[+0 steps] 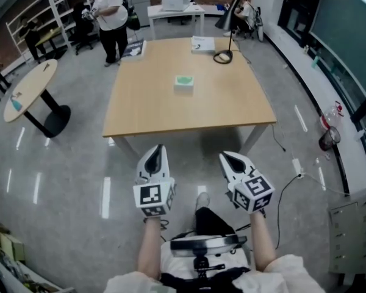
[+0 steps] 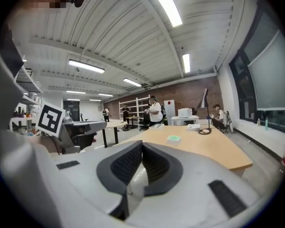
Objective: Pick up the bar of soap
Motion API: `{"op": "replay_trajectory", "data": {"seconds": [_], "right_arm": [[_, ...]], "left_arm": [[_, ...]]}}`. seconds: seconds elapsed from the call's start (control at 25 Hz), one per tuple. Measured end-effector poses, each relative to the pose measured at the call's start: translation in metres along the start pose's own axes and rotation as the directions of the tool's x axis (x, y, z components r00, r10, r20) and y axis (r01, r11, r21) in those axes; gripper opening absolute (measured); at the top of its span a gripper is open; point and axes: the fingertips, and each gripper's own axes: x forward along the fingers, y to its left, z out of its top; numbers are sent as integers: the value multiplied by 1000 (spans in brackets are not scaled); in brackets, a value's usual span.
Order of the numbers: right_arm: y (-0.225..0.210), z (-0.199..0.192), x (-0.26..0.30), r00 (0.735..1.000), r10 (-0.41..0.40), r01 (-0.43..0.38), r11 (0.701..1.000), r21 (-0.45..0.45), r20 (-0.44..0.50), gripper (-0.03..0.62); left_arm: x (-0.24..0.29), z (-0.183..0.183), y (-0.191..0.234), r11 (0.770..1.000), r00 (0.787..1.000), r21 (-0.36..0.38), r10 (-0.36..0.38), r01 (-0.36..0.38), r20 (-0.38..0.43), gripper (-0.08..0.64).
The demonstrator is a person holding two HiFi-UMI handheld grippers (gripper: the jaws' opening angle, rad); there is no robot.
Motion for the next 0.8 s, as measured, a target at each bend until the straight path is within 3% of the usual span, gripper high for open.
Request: {"op": "replay_trajectory", "data": {"seconds": [0.16, 0.32, 0.6, 0.8], "right_arm": [[-49, -1, 84, 1000, 22, -22, 999, -25, -14, 6], [-103, 7, 185, 993, 93, -97, 993, -63, -67, 6], [-196, 51, 344, 980, 165, -177, 978, -108, -113, 6], [-233, 45, 420, 963, 194, -214, 973, -91, -187, 6]], "left_arm": [[87, -19, 19, 1000, 1000, -3, -27, 27, -14, 15], [186, -32, 47, 993, 999, -106, -43, 42, -13, 15], [352, -23, 113, 991, 996, -119, 45, -54, -73, 15], [429, -30, 138, 991, 991, -118, 47, -61, -123, 15]]}}
